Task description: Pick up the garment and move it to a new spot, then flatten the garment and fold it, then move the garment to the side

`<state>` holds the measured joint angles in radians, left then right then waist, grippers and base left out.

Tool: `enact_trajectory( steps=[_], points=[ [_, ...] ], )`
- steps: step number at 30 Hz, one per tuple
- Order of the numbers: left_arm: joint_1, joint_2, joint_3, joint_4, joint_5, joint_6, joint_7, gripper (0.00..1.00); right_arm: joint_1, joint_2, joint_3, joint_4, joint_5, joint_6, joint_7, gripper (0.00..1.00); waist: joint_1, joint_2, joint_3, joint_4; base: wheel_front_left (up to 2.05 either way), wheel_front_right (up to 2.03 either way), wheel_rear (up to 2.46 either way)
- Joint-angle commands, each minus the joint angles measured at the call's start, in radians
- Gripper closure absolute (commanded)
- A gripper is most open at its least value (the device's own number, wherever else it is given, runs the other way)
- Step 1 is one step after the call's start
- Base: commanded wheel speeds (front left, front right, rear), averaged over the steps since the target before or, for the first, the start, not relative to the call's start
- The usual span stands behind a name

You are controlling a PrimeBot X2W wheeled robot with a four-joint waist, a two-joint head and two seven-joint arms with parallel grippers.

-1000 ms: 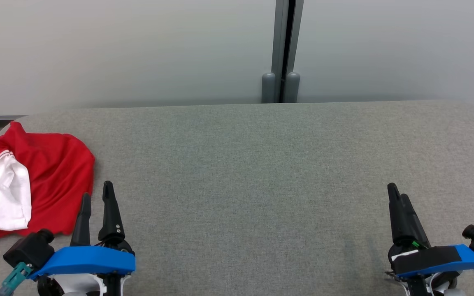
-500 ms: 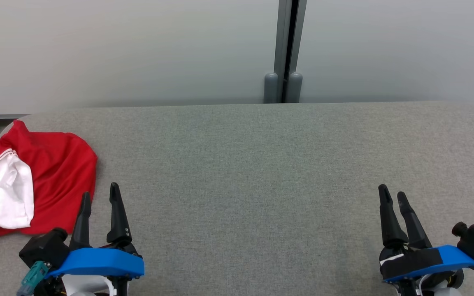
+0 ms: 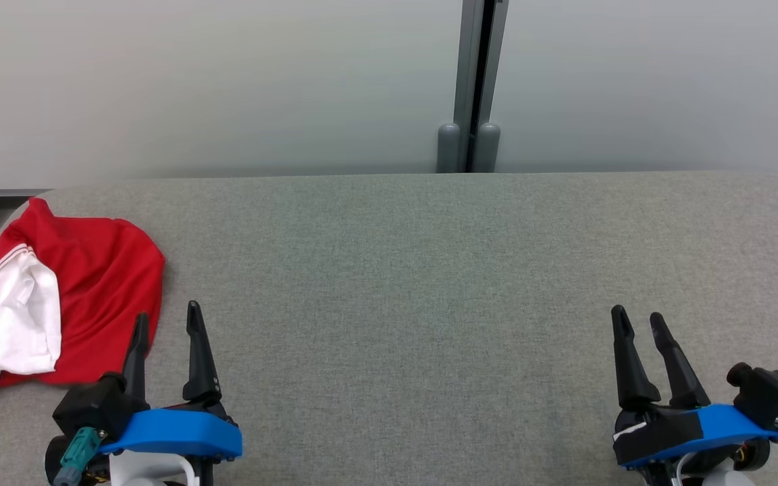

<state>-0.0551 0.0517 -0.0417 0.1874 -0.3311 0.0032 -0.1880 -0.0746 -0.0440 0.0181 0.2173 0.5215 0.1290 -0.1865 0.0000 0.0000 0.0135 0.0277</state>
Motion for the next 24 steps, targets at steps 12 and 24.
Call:
enact_trajectory(
  steps=[12,24],
  points=[
    [-0.003,0.008,-0.009,0.012,0.12,0.016,-0.032,0.0,-0.01,-0.009,0.009,0.015,-0.13,0.002,-0.033,0.0,0.0,0.0,-0.005,0.003,0.0,0.0,0.0],
    [0.004,0.007,-0.011,0.023,0.203,0.024,-0.056,0.0,-0.01,-0.009,0.012,0.029,-0.229,0.003,-0.056,0.0,0.0,0.0,-0.011,0.007,0.0,0.0,0.0]
  ],
)
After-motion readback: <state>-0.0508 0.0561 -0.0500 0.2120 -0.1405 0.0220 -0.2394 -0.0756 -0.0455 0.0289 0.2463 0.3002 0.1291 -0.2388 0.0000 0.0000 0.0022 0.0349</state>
